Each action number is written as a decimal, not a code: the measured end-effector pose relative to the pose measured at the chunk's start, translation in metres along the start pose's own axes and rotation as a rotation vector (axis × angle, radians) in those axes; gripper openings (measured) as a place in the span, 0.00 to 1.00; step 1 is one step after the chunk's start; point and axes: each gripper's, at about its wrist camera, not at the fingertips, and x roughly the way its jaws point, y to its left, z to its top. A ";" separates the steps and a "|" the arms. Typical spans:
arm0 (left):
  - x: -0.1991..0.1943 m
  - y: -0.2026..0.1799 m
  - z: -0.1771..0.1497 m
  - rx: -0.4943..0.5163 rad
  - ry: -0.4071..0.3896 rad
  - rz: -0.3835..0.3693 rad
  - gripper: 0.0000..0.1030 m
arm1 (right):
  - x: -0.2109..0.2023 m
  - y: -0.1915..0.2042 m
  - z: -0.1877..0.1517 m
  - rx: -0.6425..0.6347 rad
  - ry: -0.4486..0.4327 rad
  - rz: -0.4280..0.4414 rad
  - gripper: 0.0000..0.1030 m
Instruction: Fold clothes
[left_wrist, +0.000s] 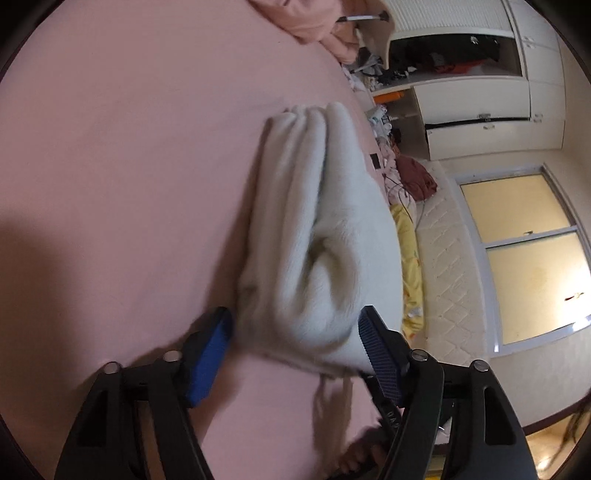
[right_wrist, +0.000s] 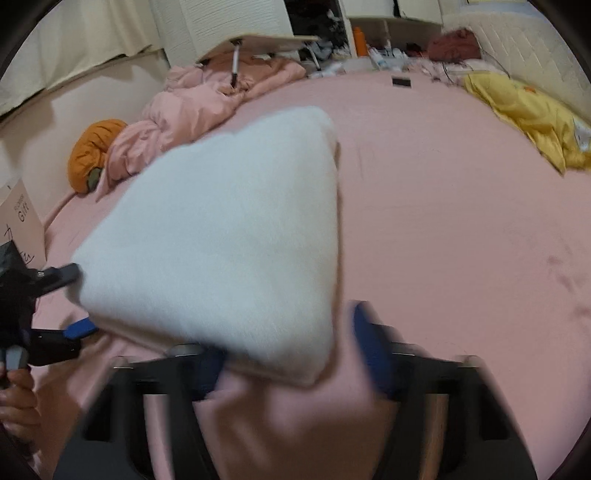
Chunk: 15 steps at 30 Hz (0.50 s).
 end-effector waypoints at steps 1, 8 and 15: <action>0.002 0.001 0.002 0.002 -0.011 0.018 0.27 | 0.000 -0.002 0.001 0.005 0.004 0.001 0.24; -0.036 0.004 -0.008 -0.038 -0.058 0.026 0.48 | -0.007 -0.011 -0.003 0.025 0.066 0.058 0.28; -0.050 0.005 -0.051 -0.166 -0.075 -0.121 0.73 | -0.043 -0.026 -0.011 0.344 0.112 0.366 0.39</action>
